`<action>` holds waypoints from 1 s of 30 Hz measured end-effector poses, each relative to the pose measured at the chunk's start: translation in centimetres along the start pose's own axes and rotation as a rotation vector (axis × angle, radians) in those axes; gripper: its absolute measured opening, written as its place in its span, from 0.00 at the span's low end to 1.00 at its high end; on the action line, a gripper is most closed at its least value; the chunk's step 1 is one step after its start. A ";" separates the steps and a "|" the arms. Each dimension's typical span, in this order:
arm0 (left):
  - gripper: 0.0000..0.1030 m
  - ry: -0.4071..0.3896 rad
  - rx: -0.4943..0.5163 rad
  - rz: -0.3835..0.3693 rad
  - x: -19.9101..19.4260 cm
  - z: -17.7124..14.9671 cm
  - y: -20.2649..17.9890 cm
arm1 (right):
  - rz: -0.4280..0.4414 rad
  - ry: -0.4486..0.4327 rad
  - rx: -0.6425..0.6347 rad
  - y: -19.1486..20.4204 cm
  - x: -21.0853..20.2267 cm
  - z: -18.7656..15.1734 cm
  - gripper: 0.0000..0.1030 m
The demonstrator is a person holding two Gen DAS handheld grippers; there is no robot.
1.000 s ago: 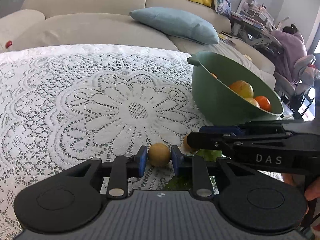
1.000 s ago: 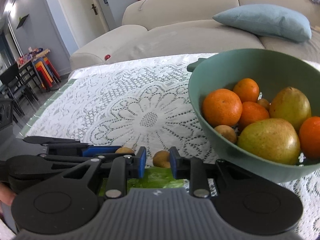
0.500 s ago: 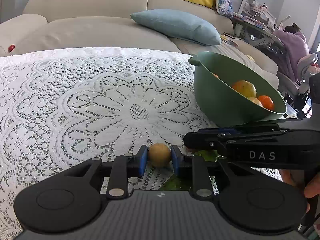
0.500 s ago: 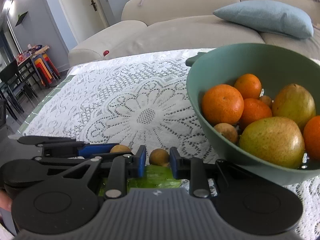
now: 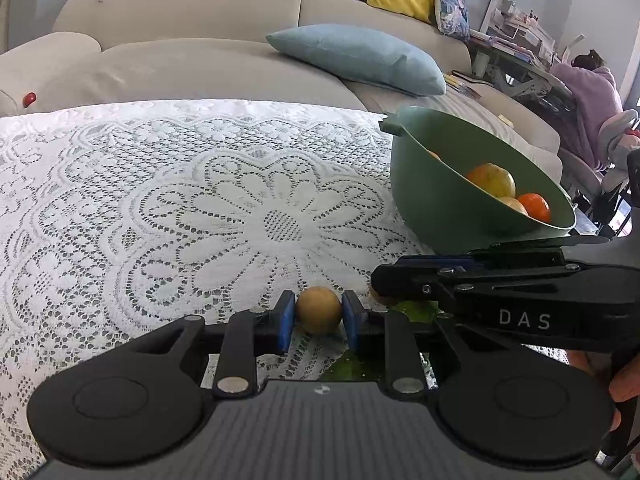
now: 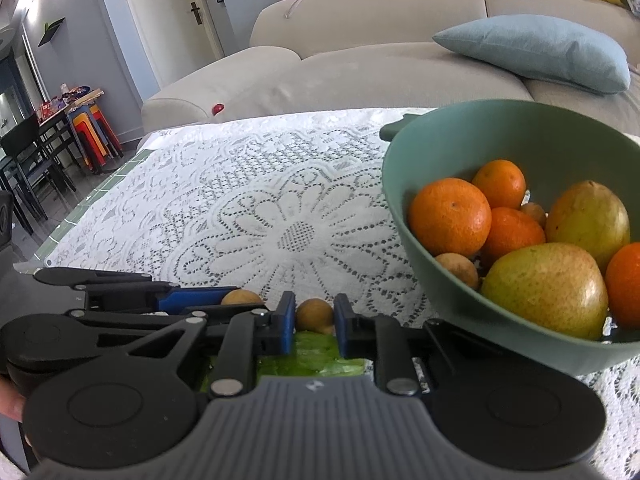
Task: Organize fruits
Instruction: 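Lift both kiwis and carry them over the green colander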
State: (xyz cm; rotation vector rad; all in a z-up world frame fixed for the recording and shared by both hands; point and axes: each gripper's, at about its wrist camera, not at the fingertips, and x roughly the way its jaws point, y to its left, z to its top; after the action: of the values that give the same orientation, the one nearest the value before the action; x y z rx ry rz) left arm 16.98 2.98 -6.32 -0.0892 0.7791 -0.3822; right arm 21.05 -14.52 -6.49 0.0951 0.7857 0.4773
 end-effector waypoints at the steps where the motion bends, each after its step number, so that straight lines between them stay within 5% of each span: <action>1: 0.27 -0.001 -0.001 0.002 0.0 -0.1 0.0 | -0.005 -0.006 -0.004 0.0 -0.1 0.0 0.16; 19: 0.27 -0.076 -0.050 0.091 -2.4 0.8 -0.2 | 0.017 -0.135 -0.087 0.9 -3.7 0.7 0.16; 30: 0.27 -0.153 -0.065 0.095 -4.1 3.3 -3.8 | -0.036 -0.235 -0.106 -0.6 -7.4 1.8 0.16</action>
State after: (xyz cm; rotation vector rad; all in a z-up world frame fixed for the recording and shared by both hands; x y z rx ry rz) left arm 15.46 0.73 -0.43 -0.1405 0.6419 -0.2565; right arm 18.05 -18.14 -0.49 0.0372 0.5301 0.4635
